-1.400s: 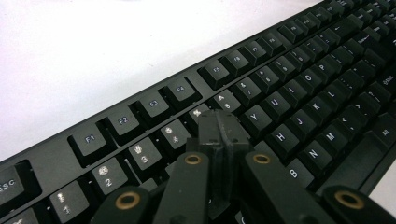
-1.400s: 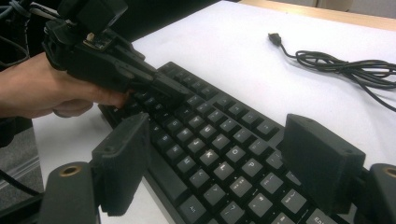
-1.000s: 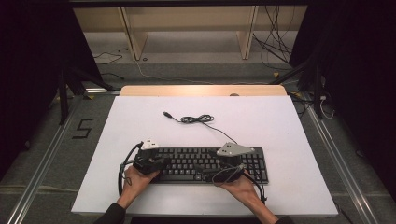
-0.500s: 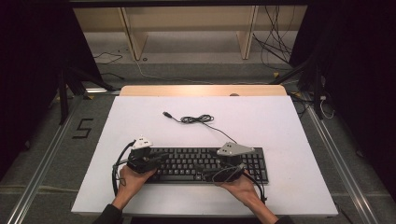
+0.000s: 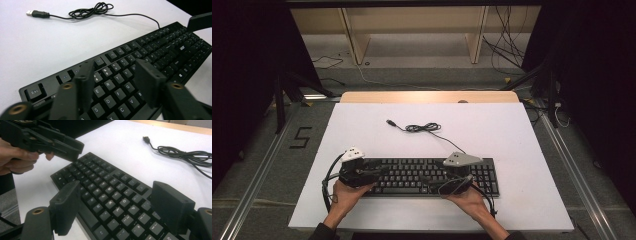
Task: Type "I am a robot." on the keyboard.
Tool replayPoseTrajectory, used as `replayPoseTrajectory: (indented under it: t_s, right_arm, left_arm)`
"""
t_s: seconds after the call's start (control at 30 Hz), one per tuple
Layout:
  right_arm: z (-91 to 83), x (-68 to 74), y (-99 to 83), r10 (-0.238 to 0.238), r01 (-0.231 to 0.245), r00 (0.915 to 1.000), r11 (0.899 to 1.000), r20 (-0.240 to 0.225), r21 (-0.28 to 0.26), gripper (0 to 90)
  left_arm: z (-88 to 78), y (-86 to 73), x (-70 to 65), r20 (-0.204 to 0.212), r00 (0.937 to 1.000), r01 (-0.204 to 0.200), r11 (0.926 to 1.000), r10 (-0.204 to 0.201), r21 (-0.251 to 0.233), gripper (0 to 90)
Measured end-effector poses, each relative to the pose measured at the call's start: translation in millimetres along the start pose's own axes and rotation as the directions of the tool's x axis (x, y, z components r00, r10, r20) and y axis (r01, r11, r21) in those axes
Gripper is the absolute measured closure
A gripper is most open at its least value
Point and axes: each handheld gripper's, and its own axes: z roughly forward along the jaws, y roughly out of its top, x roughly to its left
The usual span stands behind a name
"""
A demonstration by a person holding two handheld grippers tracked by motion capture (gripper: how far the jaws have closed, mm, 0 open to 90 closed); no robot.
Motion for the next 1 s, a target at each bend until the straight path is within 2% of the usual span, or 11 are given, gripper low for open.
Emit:
replayPoseTrajectory:
  t_s: [0.23,0.53,0.67,0.87,1.0]
  right_arm:
    - [3.9,-1.1,1.7,0.004,-0.005,1.0,1.0,0.005,0.024,29.3]
    - [13.4,-7.3,2.7,0.004,-0.005,0.9999,0.997,0.013,0.079,46.6]
    - [17.4,-9.8,3.1,0.0,-0.001,0.9998,0.995,0.019,0.095,56.2]
    - [23.5,-11.5,4.1,-0.007,0.005,0.9998,0.993,0.02,0.122,75.4]
    - [30.1,-10.7,4.8,-0.018,0.014,0.9996,0.989,0.024,0.145,86.0]
  left_arm:
    - [-6.7,-4.4,-4.4,0.009,1.0,-0.004,0.9991,0.004,-0.043,36.4]
    - [-14.4,-10.8,-5.4,0.015,0.9999,0.003,0.9971,-0.002,-0.076,29.0]
    - [-16.9,-12.6,-4.7,0.016,0.9999,0.008,0.9962,-0.007,-0.087,27.0]
    - [-19.7,-14.9,-5.4,0.014,0.9998,0.014,0.9947,-0.012,-0.102,25.7]
    - [-20.6,-16.0,-6.6,0.014,0.9999,0.006,0.9944,-0.005,-0.105,25.5]
